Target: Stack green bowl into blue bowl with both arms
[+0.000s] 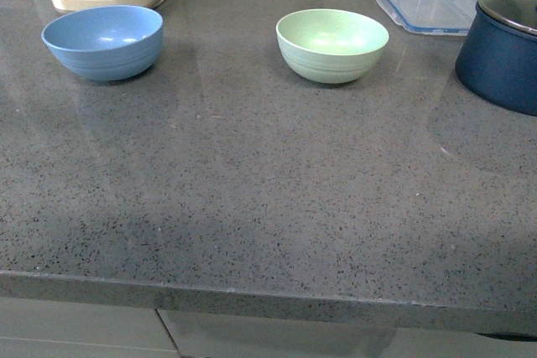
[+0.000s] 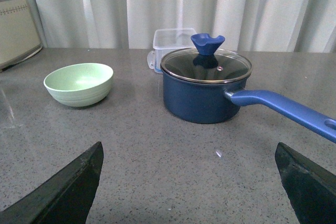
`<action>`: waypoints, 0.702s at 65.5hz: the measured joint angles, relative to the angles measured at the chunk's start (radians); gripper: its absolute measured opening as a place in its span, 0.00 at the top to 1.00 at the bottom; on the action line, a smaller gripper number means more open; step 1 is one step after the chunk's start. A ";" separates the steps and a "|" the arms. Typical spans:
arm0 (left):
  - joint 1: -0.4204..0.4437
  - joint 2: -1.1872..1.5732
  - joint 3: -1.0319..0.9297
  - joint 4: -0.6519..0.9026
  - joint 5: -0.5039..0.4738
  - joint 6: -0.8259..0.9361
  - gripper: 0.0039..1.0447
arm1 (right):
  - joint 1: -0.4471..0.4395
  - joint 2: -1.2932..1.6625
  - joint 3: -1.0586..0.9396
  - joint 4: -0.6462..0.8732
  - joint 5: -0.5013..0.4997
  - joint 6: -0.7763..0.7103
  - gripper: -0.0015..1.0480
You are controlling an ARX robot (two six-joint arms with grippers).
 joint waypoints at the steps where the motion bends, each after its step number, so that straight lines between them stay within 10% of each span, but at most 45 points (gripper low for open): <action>1: -0.002 0.008 0.010 -0.005 0.003 -0.008 0.06 | 0.000 0.000 0.000 0.000 0.000 0.000 0.10; 46: -0.018 0.452 0.583 -0.264 0.156 0.014 0.06 | 0.000 0.000 0.000 0.000 0.000 0.000 0.10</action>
